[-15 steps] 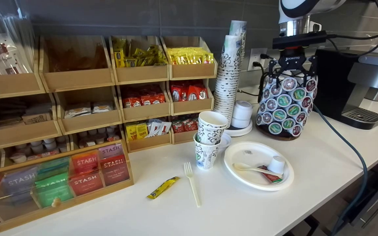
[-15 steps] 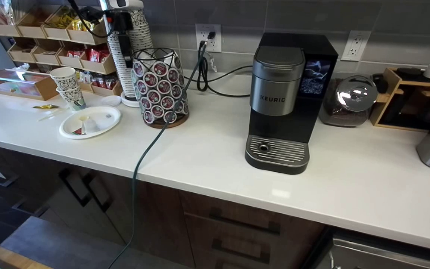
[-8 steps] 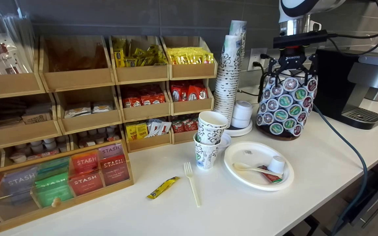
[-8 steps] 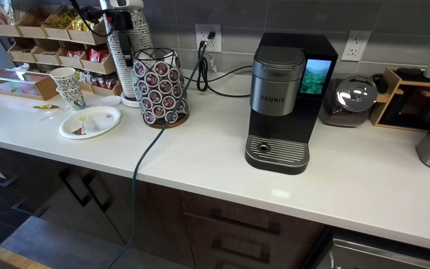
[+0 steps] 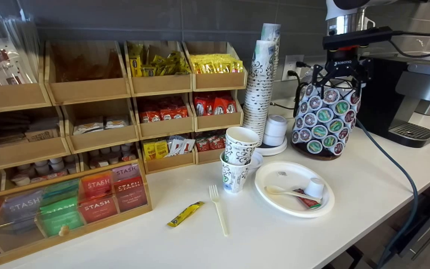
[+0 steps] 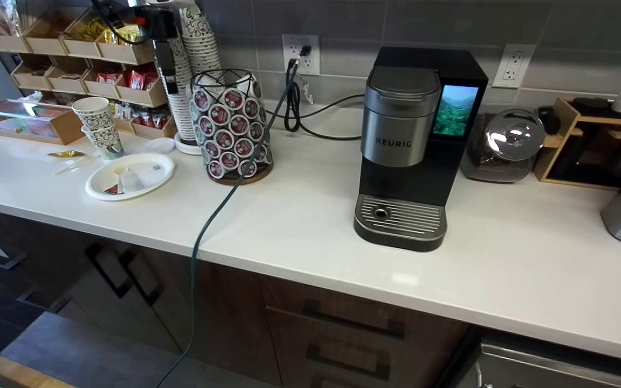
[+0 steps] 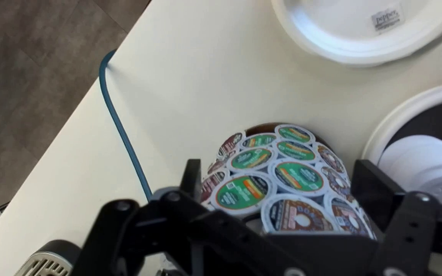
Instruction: Put one coffee pod from the white plate on the stand
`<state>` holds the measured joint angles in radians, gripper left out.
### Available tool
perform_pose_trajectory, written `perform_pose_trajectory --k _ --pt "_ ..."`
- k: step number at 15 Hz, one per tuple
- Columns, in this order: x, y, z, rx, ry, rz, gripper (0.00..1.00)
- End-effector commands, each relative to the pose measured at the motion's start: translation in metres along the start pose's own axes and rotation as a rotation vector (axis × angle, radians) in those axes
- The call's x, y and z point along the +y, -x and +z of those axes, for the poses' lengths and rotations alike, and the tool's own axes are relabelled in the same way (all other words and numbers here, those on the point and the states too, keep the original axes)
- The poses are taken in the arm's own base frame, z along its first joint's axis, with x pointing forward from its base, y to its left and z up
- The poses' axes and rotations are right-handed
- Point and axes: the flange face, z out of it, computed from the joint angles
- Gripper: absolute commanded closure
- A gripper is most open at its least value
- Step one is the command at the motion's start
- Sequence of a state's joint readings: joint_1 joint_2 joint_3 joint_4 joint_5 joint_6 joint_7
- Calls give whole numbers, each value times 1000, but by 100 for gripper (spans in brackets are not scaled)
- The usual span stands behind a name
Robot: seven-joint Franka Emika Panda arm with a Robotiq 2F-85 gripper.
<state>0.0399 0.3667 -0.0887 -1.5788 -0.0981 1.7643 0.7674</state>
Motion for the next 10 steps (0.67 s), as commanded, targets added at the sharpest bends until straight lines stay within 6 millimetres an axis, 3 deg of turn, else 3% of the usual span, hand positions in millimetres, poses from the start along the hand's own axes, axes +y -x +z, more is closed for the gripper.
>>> perform_pose_trajectory --k 1,5,10 --pt "14 40 14 -8 8 -97 0" --pt "36 78 17 62 -10 -258 0" --pt "94 109 17 186 -22 -491 0"
